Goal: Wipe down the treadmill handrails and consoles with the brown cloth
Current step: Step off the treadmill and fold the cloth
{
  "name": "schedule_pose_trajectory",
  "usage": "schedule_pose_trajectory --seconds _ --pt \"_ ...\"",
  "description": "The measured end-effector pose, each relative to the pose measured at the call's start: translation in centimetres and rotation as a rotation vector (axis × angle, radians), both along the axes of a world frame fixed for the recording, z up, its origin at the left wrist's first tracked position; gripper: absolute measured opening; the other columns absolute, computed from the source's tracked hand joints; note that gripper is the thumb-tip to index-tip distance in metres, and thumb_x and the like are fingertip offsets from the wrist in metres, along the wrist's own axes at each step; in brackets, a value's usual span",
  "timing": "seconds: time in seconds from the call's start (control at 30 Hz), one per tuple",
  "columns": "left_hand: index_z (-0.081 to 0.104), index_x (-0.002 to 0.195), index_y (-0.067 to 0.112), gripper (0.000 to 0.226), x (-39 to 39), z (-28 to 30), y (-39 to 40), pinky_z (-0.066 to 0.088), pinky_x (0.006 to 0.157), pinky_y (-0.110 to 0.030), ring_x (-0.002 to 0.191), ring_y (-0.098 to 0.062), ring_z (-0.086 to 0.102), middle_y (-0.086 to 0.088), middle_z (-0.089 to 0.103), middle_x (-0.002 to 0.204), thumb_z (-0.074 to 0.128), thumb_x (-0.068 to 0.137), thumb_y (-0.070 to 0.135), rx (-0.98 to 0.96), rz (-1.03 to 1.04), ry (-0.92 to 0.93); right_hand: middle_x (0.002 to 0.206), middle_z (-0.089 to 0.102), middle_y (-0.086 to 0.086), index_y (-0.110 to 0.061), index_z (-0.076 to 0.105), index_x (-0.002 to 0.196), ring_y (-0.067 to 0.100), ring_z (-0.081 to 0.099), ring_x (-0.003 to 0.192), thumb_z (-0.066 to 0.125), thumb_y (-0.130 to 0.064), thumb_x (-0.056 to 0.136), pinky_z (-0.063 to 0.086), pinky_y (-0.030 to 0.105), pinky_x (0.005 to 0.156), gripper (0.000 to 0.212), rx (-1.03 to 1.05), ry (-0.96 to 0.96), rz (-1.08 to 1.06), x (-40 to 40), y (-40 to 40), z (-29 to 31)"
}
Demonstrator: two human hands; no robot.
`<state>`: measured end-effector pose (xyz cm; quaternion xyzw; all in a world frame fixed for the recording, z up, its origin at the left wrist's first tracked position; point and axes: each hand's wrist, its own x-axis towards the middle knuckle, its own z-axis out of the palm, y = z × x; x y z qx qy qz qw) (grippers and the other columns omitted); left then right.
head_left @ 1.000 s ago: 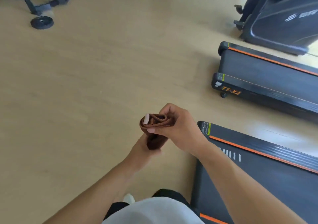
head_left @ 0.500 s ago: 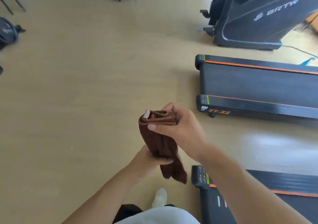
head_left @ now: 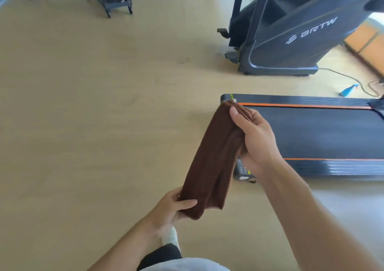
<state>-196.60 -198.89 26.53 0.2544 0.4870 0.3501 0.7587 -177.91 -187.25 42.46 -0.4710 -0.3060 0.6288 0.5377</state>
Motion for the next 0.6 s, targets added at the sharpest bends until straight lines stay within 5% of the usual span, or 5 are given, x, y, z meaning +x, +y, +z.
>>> schedule_pose_trajectory --seconds 0.13,0.2,0.3,0.43,0.6 --pt "0.065 0.130 0.001 0.083 -2.8 -0.2 12.8 0.047 0.102 -0.038 0.103 -0.028 0.074 -0.019 0.070 0.126 0.099 0.055 0.012 -0.184 0.294 -0.292 0.121 0.070 0.026 -0.006 0.064 0.109 0.035 0.070 0.110 0.079 -0.019 0.089 0.054 0.045 0.099 0.028 -0.023 -0.042 -0.211 0.2 11.3 -1.0" --pt "0.060 0.133 0.003 0.065 -4.0 0.5 19.6 0.048 0.102 -0.044 0.100 -0.031 0.075 -0.020 0.072 0.122 0.086 0.074 0.015 -0.237 0.370 -0.283 0.117 0.072 0.025 -0.005 0.062 0.110 0.034 0.072 0.106 0.078 -0.017 0.090 0.057 0.046 0.095 0.028 -0.058 -0.063 -0.299 0.9 16.1 -2.2" --pt "0.061 0.128 0.007 0.033 -4.7 0.7 30.0 0.057 0.087 -0.043 0.099 -0.032 0.074 -0.019 0.074 0.117 0.063 0.097 0.018 -0.257 0.332 -0.105 0.105 0.072 0.018 -0.006 0.062 0.105 0.026 0.073 0.092 0.074 -0.017 0.093 0.061 0.040 0.082 0.020 -0.157 -0.087 -0.412 2.4 22.9 -5.0" --pt "0.066 0.116 0.008 0.023 -3.6 -1.1 43.6 0.060 0.059 -0.033 0.079 -0.026 0.075 -0.012 0.077 0.101 0.059 0.102 0.025 -0.268 0.196 0.130 0.097 0.071 0.011 -0.011 0.062 0.100 0.023 0.071 0.085 0.075 -0.023 0.094 0.060 0.034 0.068 0.019 -0.209 -0.099 -0.547 4.9 33.2 -8.8" --pt "0.068 0.097 0.002 0.014 -1.6 -0.9 58.2 0.061 0.049 -0.032 0.064 -0.024 0.073 -0.015 0.076 0.076 0.068 0.096 0.016 -0.443 0.117 0.135 0.097 0.074 0.012 -0.015 0.063 0.099 0.025 0.072 0.089 0.079 -0.029 0.090 0.059 0.049 0.087 0.023 -0.278 -0.168 -0.562 5.4 46.9 -10.2"
